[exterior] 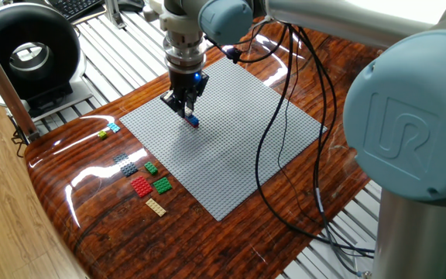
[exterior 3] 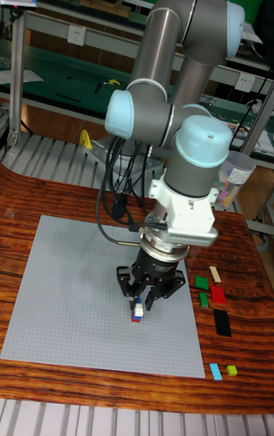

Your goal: Build with small Lego blocks

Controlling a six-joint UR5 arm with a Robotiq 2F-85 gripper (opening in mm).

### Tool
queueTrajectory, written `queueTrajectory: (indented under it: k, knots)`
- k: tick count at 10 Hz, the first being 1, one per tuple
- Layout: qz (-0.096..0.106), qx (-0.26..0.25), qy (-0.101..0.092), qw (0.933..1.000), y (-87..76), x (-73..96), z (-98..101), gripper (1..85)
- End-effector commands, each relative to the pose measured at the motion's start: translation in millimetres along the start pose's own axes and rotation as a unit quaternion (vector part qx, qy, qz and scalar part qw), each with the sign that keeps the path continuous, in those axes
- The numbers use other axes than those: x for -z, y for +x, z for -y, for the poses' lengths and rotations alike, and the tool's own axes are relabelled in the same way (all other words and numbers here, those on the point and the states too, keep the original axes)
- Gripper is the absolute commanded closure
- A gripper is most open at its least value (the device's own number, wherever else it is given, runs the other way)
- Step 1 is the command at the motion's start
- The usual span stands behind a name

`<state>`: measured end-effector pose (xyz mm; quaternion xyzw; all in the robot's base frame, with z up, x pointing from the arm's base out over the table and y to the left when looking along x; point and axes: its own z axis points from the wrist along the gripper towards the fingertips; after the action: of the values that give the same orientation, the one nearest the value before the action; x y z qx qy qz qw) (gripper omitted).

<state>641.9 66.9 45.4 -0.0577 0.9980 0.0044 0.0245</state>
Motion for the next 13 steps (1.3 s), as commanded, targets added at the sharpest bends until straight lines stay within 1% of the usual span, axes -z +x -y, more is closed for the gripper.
queueTrajectory:
  k: [1, 3, 4, 5, 6, 8, 9, 10, 11, 13]
  knots:
    - [-0.006, -0.041, -0.01, 0.9991, -4.5, 18.7, -28.1, 84.0]
    - [-0.005, -0.043, -0.01, 0.999, -5.4, 18.7, -28.5, 84.3]
    - [-0.004, -0.044, -0.018, 0.9988, -5.8, 18.8, -32.4, 84.3]
    - [-0.002, -0.043, -0.016, 0.999, -6.9, 18.8, -31.1, 84.3]
    - [0.002, -0.037, -0.018, 0.9992, -9.0, 18.8, -32.4, 84.3]
    - [0.008, -0.026, -0.018, 0.9995, -11.7, 18.9, -32.1, 84.3]
    - [0.011, -0.017, -0.023, 0.9995, -11.1, 15.3, -27.3, 84.3]
    - [0.01, -0.013, -0.02, 0.9996, -9.9, 13.9, -20.5, 84.3]
    - [0.006, -0.015, -0.021, 0.9996, -6.7, 15.1, -19.7, 84.3]
    - [0.004, -0.02, -0.024, 0.9995, -4.0, 16.3, -21.7, 84.3]
